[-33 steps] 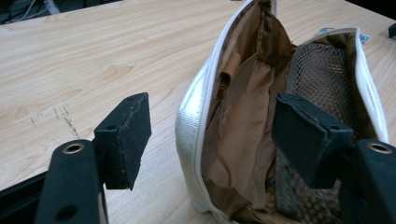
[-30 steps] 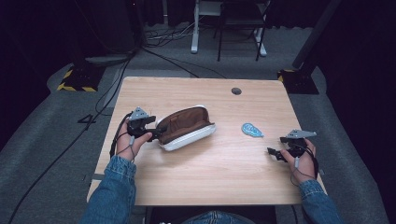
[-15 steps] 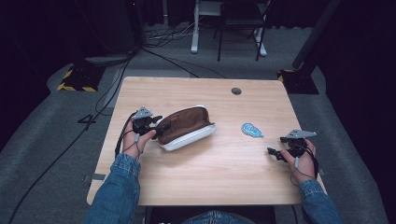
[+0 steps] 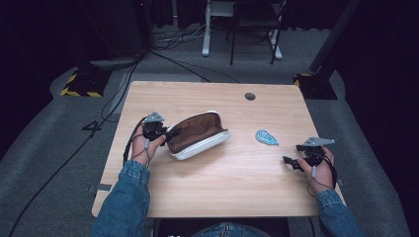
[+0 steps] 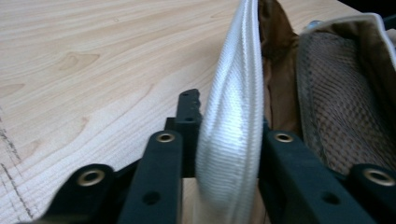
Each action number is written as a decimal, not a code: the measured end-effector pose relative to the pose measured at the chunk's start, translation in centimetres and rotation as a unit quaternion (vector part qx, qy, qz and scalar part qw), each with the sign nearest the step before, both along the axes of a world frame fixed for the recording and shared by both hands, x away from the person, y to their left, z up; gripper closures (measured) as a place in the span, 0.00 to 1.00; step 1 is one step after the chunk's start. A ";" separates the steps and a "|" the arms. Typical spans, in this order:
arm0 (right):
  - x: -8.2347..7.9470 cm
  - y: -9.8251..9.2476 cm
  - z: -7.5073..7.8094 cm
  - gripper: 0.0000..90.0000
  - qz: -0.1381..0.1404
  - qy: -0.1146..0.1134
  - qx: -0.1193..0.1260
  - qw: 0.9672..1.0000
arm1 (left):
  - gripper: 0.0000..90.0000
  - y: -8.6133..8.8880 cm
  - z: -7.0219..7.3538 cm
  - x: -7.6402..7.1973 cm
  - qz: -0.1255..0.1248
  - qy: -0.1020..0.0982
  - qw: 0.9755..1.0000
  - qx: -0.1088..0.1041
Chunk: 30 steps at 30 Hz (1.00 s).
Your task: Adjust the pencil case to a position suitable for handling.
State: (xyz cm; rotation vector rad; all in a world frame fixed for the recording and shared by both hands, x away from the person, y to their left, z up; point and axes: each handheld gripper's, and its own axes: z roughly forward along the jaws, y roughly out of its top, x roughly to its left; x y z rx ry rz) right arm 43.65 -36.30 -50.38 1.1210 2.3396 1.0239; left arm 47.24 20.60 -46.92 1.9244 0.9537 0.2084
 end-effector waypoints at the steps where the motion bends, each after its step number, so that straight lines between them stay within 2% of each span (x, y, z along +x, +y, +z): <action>1: 0.0 0.0 0.0 0.16 0.000 0.000 0.000 1.000 | 0.88 0.0 0.0 0.0 -0.004 0.001 1.000 0.002; 8: 0.0 0.0 0.0 0.16 0.001 0.000 -0.001 1.000 | 0.93 -0.1 0.2 -0.3 -0.015 0.009 1.000 0.000; 15: 0.0 0.0 0.0 0.16 0.001 0.000 -0.001 1.000 | 0.94 -0.3 0.8 -0.7 -0.023 0.006 1.000 0.000; 20: 0.0 0.0 0.0 0.16 0.002 -0.001 -0.001 1.000 | 0.95 -0.5 1.3 -1.2 -0.024 0.011 1.000 -0.002; 30: 0.1 0.0 0.0 0.16 0.003 0.000 -0.001 1.000 | 0.95 -1.4 2.8 -2.5 -0.037 0.004 0.999 -0.002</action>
